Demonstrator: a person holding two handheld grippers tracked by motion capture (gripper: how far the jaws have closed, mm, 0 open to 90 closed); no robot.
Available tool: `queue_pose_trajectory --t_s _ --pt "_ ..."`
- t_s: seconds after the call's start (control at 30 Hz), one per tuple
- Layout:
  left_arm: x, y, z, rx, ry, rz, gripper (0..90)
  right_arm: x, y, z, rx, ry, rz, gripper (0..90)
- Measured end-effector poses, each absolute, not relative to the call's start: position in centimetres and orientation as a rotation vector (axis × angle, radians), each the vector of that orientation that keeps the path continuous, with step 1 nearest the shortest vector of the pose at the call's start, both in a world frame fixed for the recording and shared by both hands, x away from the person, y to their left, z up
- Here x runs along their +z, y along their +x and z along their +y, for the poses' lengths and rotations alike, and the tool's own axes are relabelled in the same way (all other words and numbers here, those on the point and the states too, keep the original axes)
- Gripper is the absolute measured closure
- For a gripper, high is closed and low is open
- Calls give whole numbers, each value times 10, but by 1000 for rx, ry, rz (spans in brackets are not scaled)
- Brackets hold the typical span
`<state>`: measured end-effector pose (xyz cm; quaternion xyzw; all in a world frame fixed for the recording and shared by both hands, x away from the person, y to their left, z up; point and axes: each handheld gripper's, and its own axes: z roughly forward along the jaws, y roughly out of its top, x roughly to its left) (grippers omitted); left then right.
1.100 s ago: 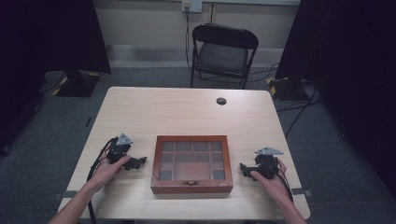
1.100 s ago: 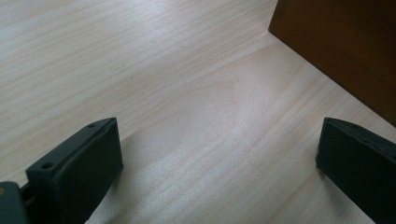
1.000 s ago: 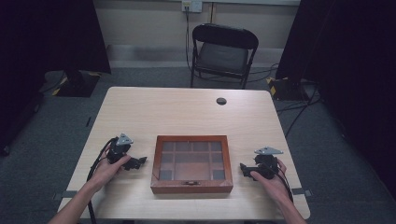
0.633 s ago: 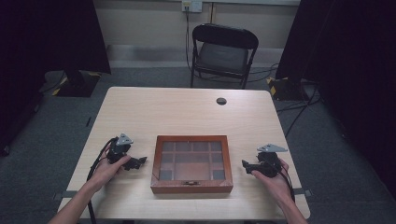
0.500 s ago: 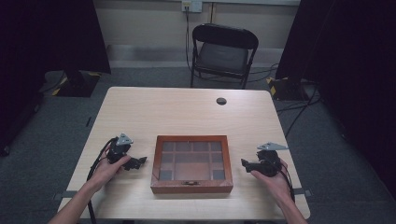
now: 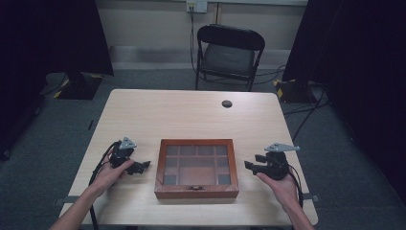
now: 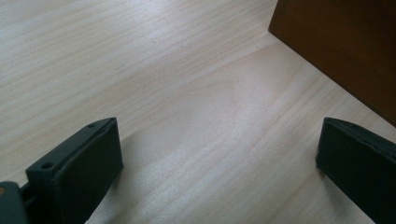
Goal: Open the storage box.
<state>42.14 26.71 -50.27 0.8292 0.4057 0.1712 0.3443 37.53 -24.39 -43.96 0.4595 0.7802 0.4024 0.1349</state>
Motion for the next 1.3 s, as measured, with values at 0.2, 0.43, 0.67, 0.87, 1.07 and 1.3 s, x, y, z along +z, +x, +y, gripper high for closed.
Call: queue_pose_trajectory --t_s 0.2,0.43,0.67,0.87,1.07,1.3 --pt "-503 421 267 444 2154 1054 0 -433 371 -240 1247 1285 2308 475" --pt "-503 421 267 444 2154 1054 0 -424 367 -230 1252 1199 2373 503" --pt "-503 421 267 445 2154 1053 0 -416 363 -217 1305 1130 2422 570" --pt "-503 421 267 445 2154 1053 0 -407 359 -202 1358 1062 2466 593" --pt "-503 421 267 445 2154 1053 0 -402 361 -182 1378 995 2517 603" --pt "-503 421 267 444 2154 1053 0 -390 367 -152 1432 898 2572 634"
